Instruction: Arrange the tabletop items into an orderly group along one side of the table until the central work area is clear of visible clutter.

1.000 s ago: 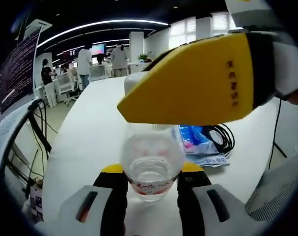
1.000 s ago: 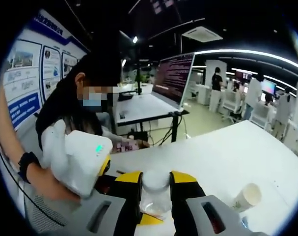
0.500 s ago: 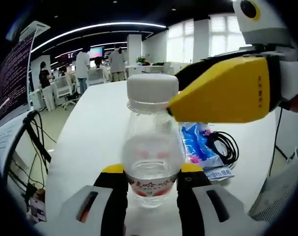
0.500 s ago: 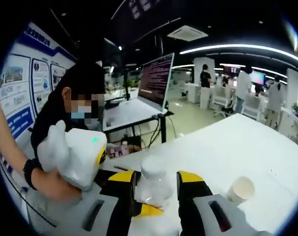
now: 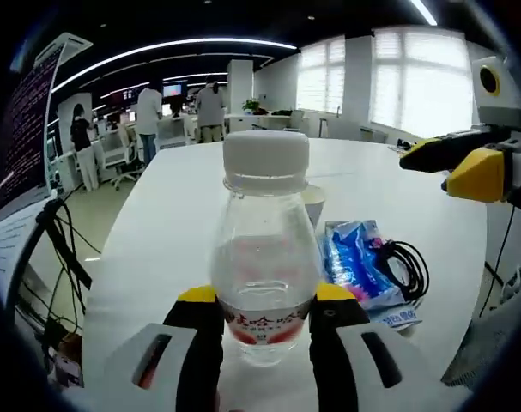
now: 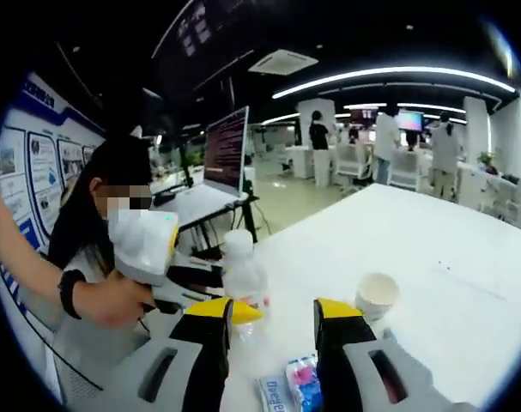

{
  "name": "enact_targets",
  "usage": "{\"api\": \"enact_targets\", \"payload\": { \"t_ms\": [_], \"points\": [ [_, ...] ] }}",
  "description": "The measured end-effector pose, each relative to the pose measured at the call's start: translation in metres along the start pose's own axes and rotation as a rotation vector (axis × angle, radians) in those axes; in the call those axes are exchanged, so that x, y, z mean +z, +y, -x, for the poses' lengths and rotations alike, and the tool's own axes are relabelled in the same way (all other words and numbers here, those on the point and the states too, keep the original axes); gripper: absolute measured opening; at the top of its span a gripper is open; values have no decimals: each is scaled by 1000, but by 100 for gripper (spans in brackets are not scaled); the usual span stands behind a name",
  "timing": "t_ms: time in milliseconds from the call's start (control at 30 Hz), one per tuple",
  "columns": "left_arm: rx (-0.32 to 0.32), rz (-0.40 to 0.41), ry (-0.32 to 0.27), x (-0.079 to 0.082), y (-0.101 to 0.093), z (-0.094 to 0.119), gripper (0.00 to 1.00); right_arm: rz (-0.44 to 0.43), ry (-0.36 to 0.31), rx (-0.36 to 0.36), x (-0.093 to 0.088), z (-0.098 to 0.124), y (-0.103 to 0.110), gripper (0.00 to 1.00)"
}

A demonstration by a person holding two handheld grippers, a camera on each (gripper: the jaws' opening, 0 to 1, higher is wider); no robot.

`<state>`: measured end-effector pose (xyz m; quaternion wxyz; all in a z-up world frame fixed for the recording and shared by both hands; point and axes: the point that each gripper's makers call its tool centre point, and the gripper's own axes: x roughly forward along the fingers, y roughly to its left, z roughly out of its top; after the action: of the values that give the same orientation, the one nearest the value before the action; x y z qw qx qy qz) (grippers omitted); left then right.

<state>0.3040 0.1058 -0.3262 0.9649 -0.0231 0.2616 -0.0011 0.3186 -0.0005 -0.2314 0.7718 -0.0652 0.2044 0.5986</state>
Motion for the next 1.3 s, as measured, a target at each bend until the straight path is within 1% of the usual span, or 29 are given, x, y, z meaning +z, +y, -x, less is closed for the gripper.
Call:
{"api": "enact_targets", "payload": {
  "t_ms": [33,67,200,300,333,467,533,633,700,800,933,1000,1133,1300],
  "points": [
    [2,1,1,0,2,-1,38,-3,0,-4,-1,1,-1,37],
    [4,1,2,0,3,-3,38,-9,-2,-23,-2,5,-11,37],
    [13,15,1,3,9,-8,38,-24,4,-55,-9,19,-21,39],
    [19,20,-2,7,13,-13,38,-43,9,-76,-16,29,-24,41],
    [21,21,-2,8,13,-13,38,-51,12,-88,-19,35,-31,42],
    [26,25,-10,14,17,-19,38,-79,21,-124,-29,50,-43,43],
    [29,28,-12,17,19,-22,38,-87,26,-140,-34,59,-46,44],
    [30,29,-13,21,18,-26,38,-109,33,-171,-42,72,-53,44],
    [31,33,-14,24,22,-31,38,-128,38,-188,-49,79,-58,44],
    [32,36,-15,27,23,-35,38,-144,43,-210,-57,88,-61,44],
    [31,36,-17,32,24,-42,38,-173,49,-239,-73,98,-66,44],
    [34,40,-18,35,25,-46,38,-181,52,-250,-76,102,-63,44],
    [44,52,-20,37,31,-52,38,-203,55,-269,-81,108,-67,44],
    [51,72,-19,42,38,-66,38,-227,62,-290,-88,118,-67,45]
  ]
}}
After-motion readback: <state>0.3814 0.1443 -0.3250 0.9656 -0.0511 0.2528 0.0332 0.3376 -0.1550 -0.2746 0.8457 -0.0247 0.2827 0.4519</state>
